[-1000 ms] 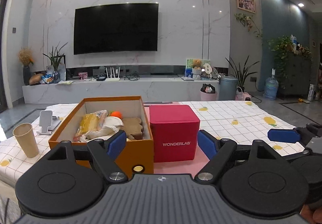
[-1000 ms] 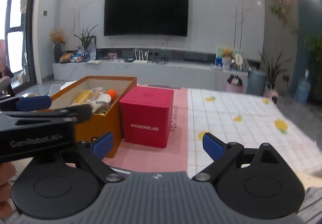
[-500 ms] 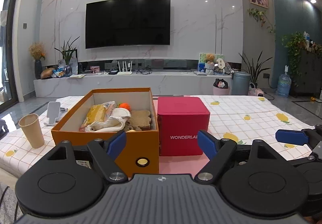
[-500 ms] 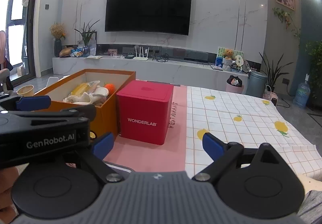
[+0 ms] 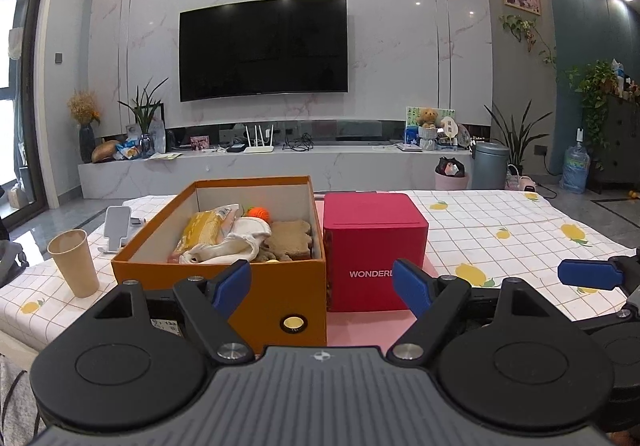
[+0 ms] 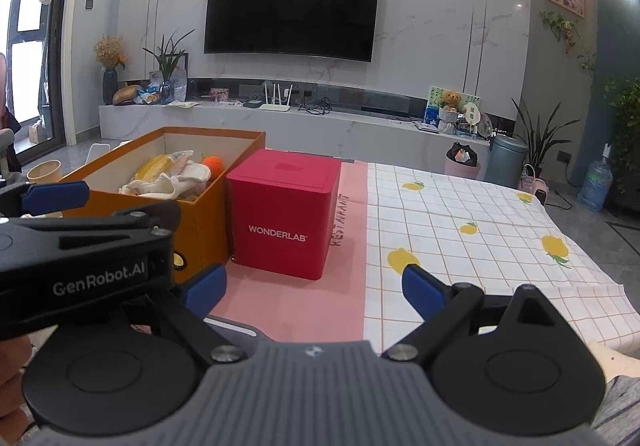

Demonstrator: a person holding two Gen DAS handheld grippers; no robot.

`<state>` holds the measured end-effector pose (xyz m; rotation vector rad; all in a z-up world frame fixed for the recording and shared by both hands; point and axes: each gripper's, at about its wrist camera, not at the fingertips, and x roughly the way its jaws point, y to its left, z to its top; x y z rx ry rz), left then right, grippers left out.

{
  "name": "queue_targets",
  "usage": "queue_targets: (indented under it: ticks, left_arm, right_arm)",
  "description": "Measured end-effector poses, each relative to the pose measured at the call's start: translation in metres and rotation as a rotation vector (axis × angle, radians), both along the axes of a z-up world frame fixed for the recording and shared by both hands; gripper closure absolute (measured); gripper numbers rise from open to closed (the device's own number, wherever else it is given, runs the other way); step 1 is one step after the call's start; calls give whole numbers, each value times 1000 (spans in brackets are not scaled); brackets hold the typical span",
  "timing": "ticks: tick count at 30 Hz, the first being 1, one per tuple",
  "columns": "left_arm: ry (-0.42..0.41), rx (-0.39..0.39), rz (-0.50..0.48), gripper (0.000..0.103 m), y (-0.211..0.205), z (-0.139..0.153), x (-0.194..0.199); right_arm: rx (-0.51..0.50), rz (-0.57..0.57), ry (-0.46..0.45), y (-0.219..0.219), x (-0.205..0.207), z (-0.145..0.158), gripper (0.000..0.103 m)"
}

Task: Organize soft objects

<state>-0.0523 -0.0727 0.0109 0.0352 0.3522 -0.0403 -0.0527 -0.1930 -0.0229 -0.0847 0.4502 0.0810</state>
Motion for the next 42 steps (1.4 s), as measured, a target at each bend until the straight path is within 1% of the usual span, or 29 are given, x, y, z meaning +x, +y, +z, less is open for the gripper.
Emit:
queue_targets:
  ticks: [5, 19, 42]
  left_arm:
    - [-11, 14, 6, 9, 0, 0, -2]
    - [6, 25, 0, 9, 2, 2, 1]
    - [8, 28, 1, 9, 4, 2, 1]
  right_arm:
    - [-4, -2, 2, 1, 0, 0, 10]
    - [-14, -9, 10, 2, 0, -2, 10]
    - [-18, -10, 13, 3, -1, -2, 11]
